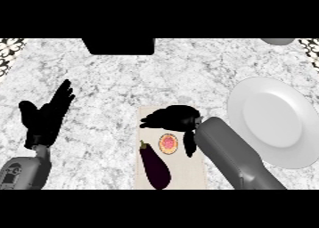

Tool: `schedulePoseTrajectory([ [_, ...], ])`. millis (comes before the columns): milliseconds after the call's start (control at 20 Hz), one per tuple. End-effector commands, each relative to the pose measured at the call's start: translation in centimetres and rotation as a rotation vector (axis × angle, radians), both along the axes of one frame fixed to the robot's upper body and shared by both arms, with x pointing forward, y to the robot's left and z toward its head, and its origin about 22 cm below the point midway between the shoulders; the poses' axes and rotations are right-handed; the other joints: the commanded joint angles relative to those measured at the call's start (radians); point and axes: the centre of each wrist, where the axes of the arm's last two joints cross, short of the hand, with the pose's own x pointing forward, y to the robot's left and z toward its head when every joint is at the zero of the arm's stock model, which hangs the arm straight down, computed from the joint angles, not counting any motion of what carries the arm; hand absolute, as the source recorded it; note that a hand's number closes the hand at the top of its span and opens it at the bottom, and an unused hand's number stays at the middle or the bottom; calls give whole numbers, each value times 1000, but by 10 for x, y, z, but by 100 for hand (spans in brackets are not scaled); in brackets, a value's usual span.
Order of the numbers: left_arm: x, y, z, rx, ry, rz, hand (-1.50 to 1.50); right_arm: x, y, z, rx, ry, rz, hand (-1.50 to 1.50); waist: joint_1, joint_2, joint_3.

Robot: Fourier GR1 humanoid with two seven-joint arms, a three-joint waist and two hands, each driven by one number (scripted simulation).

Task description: Pick the cupcake from the placemat and place it in the plate

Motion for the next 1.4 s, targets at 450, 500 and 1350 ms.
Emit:
schedulePoseTrajectory([
  [450, -6, -5, 1, -4, -13, 4, 0, -9, 15, -22, -26, 18, 165, 150, 7, 1, 0],
  [500, 0, 1, 5, 0, 20, 1, 0, -22, 4, -32, -18, 23, 168, 150, -2, 0, 0],
  [1350, -27, 21, -9, 1, 35, 100, 0, -69, -36, -8, 270, -315, -673, 150, -96, -36, -1],
])
